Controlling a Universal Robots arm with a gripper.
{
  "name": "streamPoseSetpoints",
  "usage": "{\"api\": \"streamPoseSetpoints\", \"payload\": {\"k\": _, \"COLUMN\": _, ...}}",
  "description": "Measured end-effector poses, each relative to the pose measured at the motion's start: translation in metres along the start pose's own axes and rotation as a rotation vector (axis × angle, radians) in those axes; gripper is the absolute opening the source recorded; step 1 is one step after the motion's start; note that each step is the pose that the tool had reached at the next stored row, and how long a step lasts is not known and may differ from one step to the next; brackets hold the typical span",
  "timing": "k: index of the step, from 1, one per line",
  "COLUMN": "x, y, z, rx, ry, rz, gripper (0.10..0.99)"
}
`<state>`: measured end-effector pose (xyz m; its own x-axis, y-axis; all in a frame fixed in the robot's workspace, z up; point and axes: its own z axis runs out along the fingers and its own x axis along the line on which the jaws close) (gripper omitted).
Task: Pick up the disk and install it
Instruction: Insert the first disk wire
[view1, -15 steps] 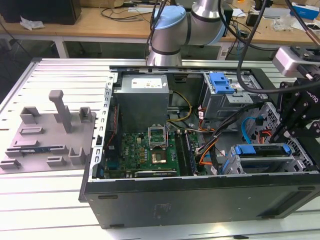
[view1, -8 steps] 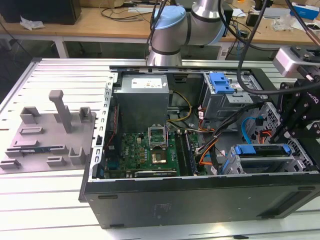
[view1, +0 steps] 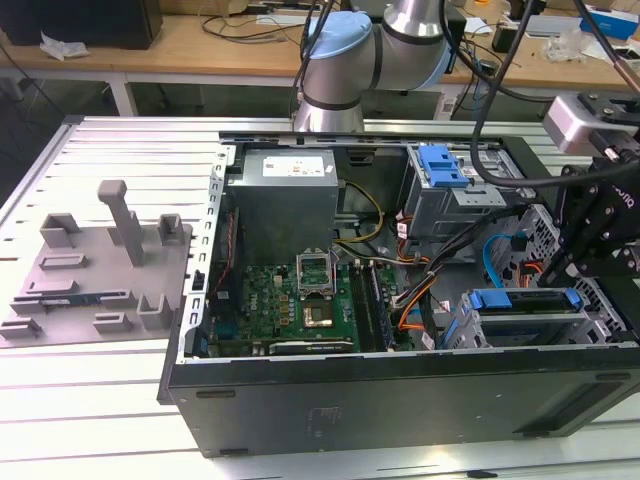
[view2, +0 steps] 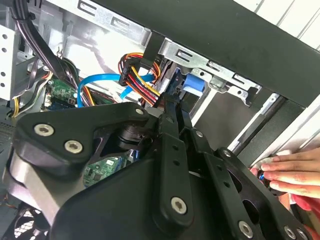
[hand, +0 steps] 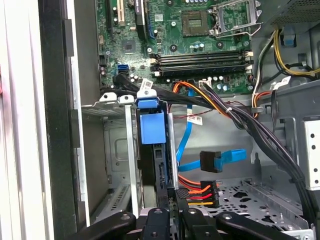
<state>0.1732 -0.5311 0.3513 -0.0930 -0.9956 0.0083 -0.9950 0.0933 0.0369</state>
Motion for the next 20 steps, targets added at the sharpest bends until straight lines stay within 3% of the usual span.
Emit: {"api": "streamPoseSetpoints", "payload": {"k": 20, "x": 0.0010, "y": 0.0000, "z": 0.0001, "rx": 0.004, "ry": 0.0000, "rz": -0.021, "gripper": 0.169}}
